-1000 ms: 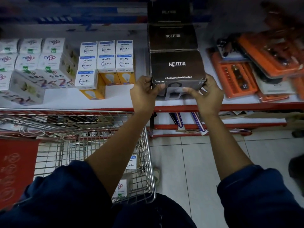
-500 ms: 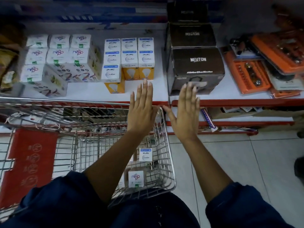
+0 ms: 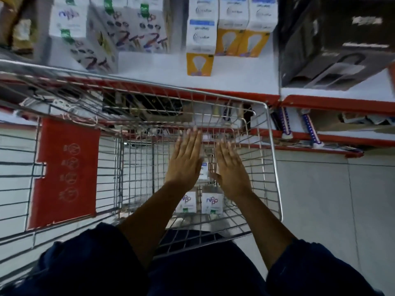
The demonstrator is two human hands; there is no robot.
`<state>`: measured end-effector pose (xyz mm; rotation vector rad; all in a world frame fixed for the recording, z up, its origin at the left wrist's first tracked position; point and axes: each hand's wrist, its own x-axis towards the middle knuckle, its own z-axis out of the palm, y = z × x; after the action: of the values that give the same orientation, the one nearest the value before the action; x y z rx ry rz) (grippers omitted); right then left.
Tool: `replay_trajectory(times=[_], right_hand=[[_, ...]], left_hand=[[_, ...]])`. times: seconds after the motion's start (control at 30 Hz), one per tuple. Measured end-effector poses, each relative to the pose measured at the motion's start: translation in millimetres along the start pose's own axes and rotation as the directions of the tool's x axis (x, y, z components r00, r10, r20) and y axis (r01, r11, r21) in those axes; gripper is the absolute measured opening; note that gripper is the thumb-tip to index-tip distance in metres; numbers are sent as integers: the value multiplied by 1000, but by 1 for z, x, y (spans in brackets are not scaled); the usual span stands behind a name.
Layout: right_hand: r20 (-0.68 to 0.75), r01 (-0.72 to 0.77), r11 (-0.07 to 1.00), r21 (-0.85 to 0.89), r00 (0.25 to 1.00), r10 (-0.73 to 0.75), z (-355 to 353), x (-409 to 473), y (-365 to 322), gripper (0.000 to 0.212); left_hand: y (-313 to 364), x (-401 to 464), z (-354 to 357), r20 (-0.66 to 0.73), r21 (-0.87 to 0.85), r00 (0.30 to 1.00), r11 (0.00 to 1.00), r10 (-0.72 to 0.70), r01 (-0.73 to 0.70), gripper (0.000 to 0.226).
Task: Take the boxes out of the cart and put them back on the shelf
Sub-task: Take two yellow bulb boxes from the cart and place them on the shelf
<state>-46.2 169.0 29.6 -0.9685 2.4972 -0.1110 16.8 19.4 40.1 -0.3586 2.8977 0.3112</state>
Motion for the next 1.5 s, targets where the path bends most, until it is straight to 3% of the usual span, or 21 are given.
replay_trajectory(times=[0.07, 0.2, 0.37, 0.53, 0.63, 0.77, 0.97, 1.07, 1.27, 1.5], right_hand=[[102, -30, 1000, 2, 994, 29, 12, -3, 4, 92], [193, -77, 991, -113, 976, 98, 25, -1, 11, 95], [150, -130, 978, -163, 977, 154, 28, 15, 13, 93], [149, -212, 971, -107, 963, 227, 18, 25, 7, 64], [195, -212, 977, -29, 957, 214, 4, 27, 3, 68], [296, -212, 969, 126, 940, 167, -22, 38, 4, 71], [429, -166, 940, 298, 903, 23, -91, 52, 5, 80], [450, -146, 931, 336, 893, -23, -137, 57, 6, 79], [430, -63, 946, 319, 899, -85, -228, 53, 11, 74], [283, 55, 962, 267, 950, -133, -314, 45, 33, 69]], left_hand=[[-3, -7, 18, 132, -48, 991, 998, 35, -29, 68], [-5, -12, 48, 263, -126, 963, 992, 56, -24, 81], [-7, -5, 61, 245, -107, 965, 992, 91, -66, 80], [-8, 10, 48, 272, -122, 956, 989, 114, -83, 72], [-11, 16, 32, 240, -147, 967, 988, 85, -50, 69], [-22, 26, -3, 218, -186, 974, 982, 68, -27, 62], [-49, 57, -77, 440, -235, 895, 971, 65, 45, 70], [-51, 71, -126, 470, -280, 879, 958, 85, 57, 64], [-23, 82, -213, 429, -316, 888, 948, 166, -25, 56], [31, 90, -278, 283, -243, 944, 965, 170, -101, 65]])
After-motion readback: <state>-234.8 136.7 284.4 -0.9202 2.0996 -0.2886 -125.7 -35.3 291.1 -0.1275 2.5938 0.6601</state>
